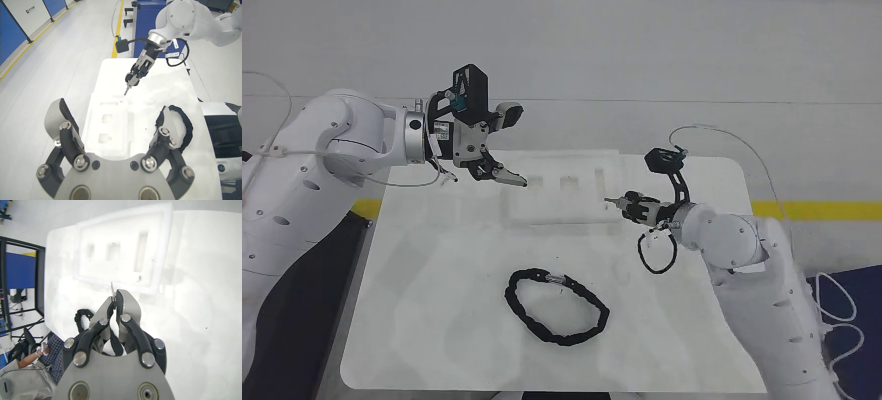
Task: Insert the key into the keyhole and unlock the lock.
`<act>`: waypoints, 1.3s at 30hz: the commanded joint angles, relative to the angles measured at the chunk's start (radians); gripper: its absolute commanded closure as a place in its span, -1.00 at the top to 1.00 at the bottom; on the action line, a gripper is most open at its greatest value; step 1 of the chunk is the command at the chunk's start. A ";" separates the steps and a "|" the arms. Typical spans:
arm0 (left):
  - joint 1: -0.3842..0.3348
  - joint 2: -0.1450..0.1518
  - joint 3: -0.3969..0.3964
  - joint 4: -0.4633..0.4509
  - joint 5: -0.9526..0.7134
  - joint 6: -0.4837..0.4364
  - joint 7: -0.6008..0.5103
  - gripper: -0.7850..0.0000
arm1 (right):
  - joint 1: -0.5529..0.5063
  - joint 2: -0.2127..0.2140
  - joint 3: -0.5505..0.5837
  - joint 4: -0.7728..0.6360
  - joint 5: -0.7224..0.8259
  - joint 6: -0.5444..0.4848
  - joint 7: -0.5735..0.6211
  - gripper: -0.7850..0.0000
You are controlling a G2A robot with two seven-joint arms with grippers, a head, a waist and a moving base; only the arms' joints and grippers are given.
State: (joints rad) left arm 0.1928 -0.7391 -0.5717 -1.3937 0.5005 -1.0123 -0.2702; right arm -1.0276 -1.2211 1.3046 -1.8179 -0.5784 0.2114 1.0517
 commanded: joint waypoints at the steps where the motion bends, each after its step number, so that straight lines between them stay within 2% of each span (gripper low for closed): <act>1: 0.000 0.000 0.000 0.000 0.000 0.000 0.000 1.00 | -0.052 0.009 0.071 -0.036 0.065 -0.072 -0.006 -1.00; 9: 0.000 0.000 0.000 0.000 0.000 0.000 0.000 1.00 | -0.165 0.027 0.267 -0.100 0.347 -0.295 -0.054 -1.00; 19: 0.000 0.000 0.000 0.000 0.000 0.000 0.000 1.00 | -0.216 0.044 0.361 -0.124 0.469 -0.446 -0.099 -1.00; 37: 0.000 0.000 0.000 0.000 0.000 0.000 0.000 1.00 | -0.217 0.044 0.362 -0.124 0.470 -0.449 -0.104 -1.00; 39: 0.022 0.001 0.000 -0.019 0.011 0.014 0.000 1.00 | -0.217 0.044 0.362 -0.124 0.470 -0.449 -0.104 -1.00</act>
State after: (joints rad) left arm 0.1979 -0.7390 -0.5715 -1.3986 0.5027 -1.0079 -0.2702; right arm -1.2450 -1.1770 1.6668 -1.9421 -0.1087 -0.2380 0.9479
